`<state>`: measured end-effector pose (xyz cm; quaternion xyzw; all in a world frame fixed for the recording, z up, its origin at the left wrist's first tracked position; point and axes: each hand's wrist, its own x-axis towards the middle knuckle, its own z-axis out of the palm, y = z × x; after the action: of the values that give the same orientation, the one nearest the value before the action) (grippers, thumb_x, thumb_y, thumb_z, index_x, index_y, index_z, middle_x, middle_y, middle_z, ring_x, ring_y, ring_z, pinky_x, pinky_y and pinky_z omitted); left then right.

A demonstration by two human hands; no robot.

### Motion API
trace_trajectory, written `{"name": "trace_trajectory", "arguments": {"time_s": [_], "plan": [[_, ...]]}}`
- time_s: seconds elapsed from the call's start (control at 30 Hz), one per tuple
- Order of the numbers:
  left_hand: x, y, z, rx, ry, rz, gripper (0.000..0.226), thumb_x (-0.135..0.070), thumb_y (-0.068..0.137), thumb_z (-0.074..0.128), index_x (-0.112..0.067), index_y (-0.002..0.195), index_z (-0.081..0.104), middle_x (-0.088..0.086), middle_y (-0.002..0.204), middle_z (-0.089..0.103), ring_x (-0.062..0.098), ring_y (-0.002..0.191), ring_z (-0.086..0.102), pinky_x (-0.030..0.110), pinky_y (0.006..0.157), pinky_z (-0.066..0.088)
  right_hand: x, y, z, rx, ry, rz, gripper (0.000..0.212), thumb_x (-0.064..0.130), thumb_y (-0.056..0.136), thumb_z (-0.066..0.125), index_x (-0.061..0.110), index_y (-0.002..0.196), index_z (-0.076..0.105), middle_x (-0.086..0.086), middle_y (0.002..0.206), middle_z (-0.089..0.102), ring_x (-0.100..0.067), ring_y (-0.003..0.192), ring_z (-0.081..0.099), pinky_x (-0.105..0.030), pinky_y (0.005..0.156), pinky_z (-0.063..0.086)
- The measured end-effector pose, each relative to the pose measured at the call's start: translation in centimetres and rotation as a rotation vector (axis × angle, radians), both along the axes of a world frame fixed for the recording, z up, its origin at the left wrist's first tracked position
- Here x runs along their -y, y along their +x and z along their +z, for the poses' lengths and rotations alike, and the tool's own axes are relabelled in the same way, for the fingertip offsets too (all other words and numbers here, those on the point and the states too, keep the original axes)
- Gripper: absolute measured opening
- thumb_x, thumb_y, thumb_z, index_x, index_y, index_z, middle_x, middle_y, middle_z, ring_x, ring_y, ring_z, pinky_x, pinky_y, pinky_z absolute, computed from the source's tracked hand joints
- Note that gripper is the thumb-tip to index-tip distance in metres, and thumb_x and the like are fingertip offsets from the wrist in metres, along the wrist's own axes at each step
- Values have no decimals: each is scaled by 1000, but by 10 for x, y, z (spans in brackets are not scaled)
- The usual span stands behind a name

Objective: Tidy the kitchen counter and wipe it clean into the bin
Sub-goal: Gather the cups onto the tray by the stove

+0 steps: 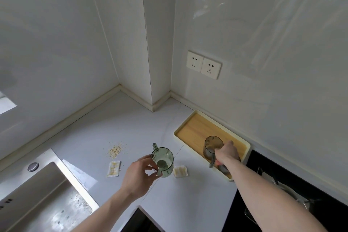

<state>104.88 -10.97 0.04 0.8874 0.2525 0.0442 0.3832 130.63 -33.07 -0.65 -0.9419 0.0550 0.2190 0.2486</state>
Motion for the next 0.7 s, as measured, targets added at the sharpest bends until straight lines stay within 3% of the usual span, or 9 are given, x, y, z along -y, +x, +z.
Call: {"name": "trace_trajectory", "arguments": {"time_s": [0.17, 0.37, 0.53, 0.7], "plan": [[-1, 18, 6, -3, 6, -39, 24, -35, 78, 86, -37, 73, 63, -38, 116, 61, -4, 85, 68, 16, 65, 55, 6, -3, 6, -4, 36, -5, 41, 24, 95, 65, 9, 126, 41, -10, 107, 63, -27, 71, 73, -31, 50, 61], [-3, 62, 10, -46, -35, -98, 25, -34, 78, 86, -34, 71, 62, -43, 102, 55, 0, 83, 69, 25, 69, 57, 44, -42, 23, 6, 184, 19, 53, 30, 91, 65, 22, 136, 38, 0, 102, 68, -18, 74, 71, -25, 48, 56], [-4, 114, 7, -111, -26, -160, 23, -37, 77, 85, -36, 75, 62, -20, 99, 70, 3, 83, 69, 21, 61, 47, 92, -100, 20, 3, 180, 27, 60, 39, 90, 64, 30, 140, 33, 14, 103, 67, -9, 84, 70, -35, 78, 59], [4, 168, 6, -173, 36, -210, 19, -40, 77, 85, -34, 77, 67, -4, 89, 74, 16, 82, 66, 27, 60, 42, 122, -145, 25, 3, 238, -85, 65, 39, 91, 67, 30, 145, 32, 15, 112, 65, -8, 91, 70, -31, 85, 53]]}}
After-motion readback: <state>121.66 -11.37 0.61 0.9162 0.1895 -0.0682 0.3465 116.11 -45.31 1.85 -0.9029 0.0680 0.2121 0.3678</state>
